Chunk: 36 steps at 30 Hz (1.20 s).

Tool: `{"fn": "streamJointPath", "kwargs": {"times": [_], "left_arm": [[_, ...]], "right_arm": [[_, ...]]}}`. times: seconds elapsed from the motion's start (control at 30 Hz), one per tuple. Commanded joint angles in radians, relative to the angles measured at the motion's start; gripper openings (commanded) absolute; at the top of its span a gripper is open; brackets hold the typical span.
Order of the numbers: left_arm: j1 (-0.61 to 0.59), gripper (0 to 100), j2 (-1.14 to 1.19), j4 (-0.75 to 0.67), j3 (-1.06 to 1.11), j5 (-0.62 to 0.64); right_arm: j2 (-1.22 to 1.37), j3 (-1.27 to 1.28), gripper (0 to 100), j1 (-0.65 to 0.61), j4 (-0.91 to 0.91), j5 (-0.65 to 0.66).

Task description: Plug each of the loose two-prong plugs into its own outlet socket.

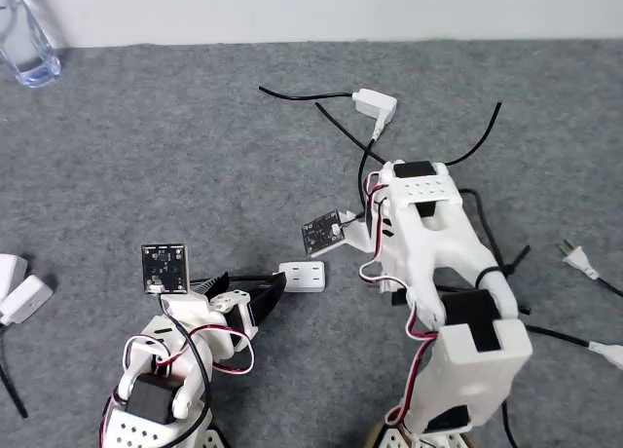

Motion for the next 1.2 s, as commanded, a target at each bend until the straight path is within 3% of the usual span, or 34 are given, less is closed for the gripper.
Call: {"fn": "streamJointPath", "kwargs": {"times": [0.0, 1.17], "left_arm": [[0.005, 31, -0.002, 0.006, -0.008, 0.0], [0.009, 31, -0.002, 0.006, -0.008, 0.0]], "right_arm": [[0.019, -0.002, 16.5, -0.01, -0.039, -0.029], [0.025, -0.04, 16.5, -0.01, -0.157, -0.077]]}}
